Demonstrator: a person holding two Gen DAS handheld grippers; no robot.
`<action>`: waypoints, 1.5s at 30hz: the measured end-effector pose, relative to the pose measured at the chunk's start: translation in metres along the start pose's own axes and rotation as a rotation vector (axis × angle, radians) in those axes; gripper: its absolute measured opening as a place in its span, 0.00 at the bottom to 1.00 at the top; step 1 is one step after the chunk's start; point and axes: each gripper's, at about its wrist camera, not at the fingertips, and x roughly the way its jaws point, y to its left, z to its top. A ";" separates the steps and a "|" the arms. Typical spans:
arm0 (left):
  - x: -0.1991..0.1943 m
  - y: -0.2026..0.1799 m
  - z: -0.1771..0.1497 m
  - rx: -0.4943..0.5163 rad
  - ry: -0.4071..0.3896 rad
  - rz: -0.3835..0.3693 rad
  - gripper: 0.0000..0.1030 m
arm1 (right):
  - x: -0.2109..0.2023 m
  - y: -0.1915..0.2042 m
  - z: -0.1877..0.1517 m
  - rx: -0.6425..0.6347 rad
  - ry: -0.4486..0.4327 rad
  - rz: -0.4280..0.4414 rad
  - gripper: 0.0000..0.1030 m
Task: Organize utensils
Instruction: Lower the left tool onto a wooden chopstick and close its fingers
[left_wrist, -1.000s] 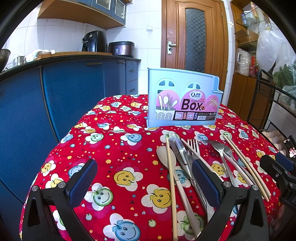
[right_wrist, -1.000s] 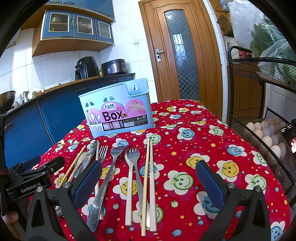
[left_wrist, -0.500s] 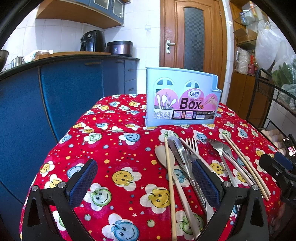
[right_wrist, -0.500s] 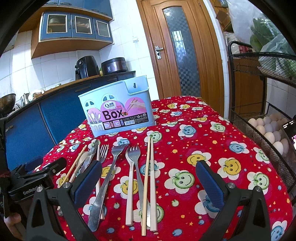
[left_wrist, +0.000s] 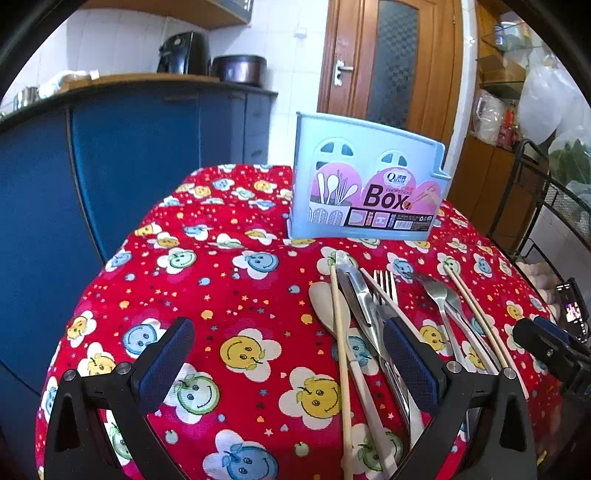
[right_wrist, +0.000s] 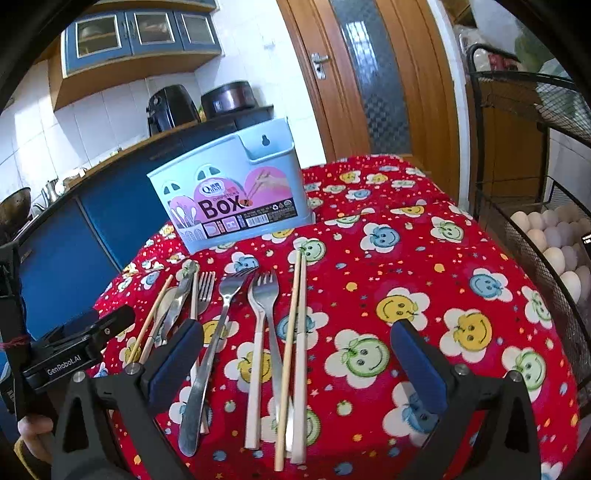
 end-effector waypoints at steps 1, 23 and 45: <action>0.002 0.000 0.001 0.002 0.012 -0.005 0.98 | 0.002 -0.001 0.003 -0.004 0.014 -0.005 1.00; 0.032 -0.012 0.014 0.103 0.214 -0.045 0.62 | 0.053 -0.005 0.031 -0.161 0.326 -0.015 0.35; 0.042 -0.011 0.026 0.082 0.283 -0.180 0.05 | 0.089 -0.015 0.057 -0.089 0.542 0.062 0.11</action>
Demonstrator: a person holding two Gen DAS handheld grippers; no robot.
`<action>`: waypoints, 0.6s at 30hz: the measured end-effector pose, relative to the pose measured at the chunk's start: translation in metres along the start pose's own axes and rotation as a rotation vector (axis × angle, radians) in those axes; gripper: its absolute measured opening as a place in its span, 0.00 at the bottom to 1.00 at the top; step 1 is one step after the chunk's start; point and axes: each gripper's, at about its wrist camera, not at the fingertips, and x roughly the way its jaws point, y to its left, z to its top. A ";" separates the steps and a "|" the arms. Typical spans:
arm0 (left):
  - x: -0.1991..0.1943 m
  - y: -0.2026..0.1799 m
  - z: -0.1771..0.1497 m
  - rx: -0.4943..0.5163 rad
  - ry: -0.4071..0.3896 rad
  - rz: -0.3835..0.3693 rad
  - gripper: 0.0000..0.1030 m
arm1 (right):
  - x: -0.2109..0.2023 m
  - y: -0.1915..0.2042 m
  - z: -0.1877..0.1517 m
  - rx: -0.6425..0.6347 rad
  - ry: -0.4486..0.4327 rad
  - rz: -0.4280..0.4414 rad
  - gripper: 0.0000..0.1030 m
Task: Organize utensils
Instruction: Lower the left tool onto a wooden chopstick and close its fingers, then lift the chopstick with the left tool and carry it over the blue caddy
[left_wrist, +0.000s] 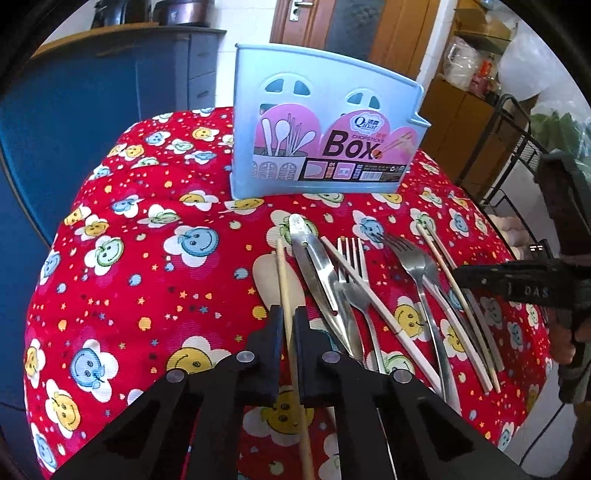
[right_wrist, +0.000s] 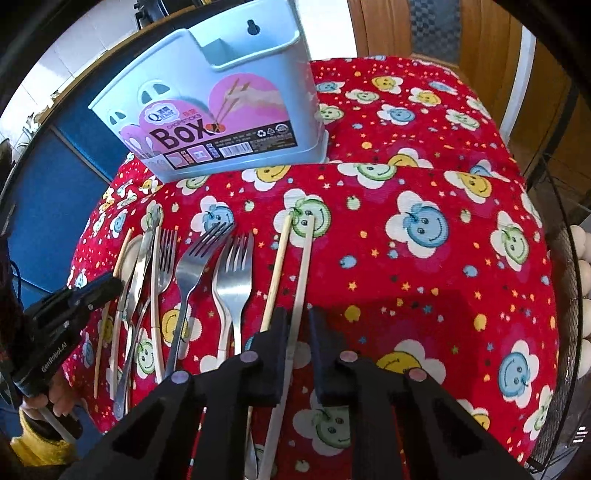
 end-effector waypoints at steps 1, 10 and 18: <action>-0.001 0.000 0.000 -0.002 -0.002 -0.001 0.05 | 0.001 -0.001 0.001 0.003 0.006 0.006 0.09; -0.018 0.005 0.004 -0.047 -0.064 -0.024 0.04 | -0.011 -0.006 0.000 0.042 -0.034 0.056 0.06; -0.041 0.004 0.012 -0.079 -0.160 -0.051 0.04 | -0.045 0.000 -0.009 0.054 -0.196 0.126 0.06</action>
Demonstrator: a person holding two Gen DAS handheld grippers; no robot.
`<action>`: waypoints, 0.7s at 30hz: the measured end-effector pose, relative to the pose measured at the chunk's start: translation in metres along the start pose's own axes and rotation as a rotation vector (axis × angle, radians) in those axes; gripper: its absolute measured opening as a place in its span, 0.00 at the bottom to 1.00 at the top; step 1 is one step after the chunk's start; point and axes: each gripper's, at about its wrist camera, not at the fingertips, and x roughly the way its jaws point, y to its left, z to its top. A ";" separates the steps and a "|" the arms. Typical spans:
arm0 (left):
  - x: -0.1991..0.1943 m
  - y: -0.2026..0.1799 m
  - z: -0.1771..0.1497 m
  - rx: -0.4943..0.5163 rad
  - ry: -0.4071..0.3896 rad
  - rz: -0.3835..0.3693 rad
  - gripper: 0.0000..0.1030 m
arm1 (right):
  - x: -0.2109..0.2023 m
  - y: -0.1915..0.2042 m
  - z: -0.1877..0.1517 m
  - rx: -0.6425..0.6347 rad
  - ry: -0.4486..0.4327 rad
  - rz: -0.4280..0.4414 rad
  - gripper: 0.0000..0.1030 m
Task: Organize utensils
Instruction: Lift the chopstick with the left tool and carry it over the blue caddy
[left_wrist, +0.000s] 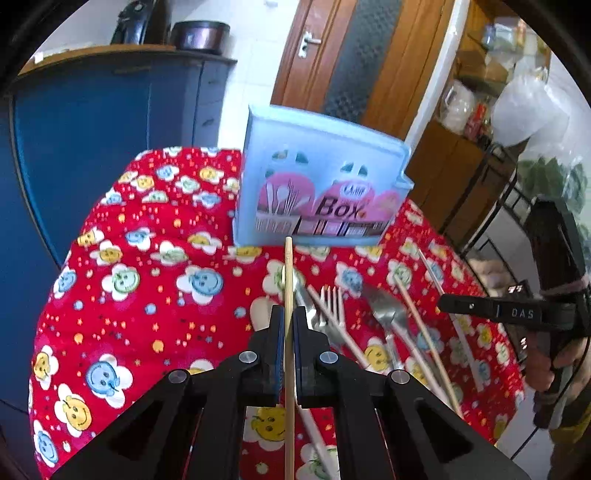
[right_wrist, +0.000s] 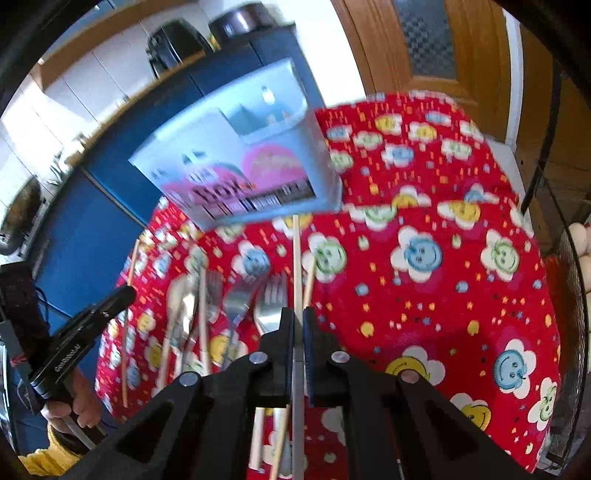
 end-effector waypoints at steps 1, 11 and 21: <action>-0.003 -0.001 0.002 -0.003 -0.014 -0.002 0.04 | -0.005 0.002 0.001 -0.005 -0.031 0.009 0.06; -0.017 -0.014 0.049 0.008 -0.156 -0.020 0.04 | -0.040 0.020 0.030 -0.048 -0.265 0.063 0.06; -0.017 -0.021 0.118 -0.007 -0.306 -0.024 0.04 | -0.049 0.035 0.079 -0.097 -0.402 0.063 0.06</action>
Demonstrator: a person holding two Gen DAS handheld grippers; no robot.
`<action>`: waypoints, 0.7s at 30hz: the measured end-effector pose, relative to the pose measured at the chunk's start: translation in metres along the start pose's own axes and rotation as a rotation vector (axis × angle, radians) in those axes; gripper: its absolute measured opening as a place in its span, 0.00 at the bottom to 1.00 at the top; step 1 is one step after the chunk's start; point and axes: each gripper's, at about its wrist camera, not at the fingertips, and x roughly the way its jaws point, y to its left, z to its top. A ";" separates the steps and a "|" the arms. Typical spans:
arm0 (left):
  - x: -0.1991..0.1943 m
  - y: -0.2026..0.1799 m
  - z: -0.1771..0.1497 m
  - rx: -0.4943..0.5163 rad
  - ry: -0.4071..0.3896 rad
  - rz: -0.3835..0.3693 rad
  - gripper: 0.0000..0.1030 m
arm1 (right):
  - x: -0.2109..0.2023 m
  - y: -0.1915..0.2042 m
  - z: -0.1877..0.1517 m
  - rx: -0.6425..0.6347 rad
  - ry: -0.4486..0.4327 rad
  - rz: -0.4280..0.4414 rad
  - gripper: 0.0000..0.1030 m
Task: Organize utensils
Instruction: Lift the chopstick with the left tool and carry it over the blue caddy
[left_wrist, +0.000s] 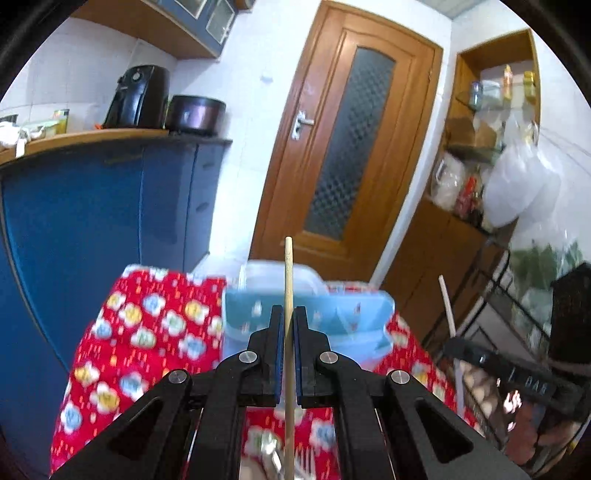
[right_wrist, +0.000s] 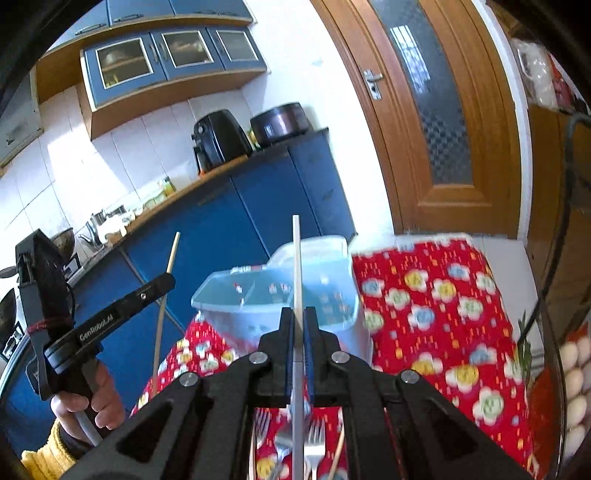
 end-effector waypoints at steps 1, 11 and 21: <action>0.003 0.000 0.008 -0.001 -0.019 0.004 0.04 | 0.003 0.001 0.005 -0.007 -0.012 -0.001 0.06; 0.038 -0.003 0.059 0.035 -0.167 0.066 0.04 | 0.031 0.001 0.041 -0.044 -0.093 -0.014 0.06; 0.065 0.008 0.076 0.005 -0.264 0.101 0.04 | 0.054 -0.007 0.060 -0.051 -0.150 -0.017 0.06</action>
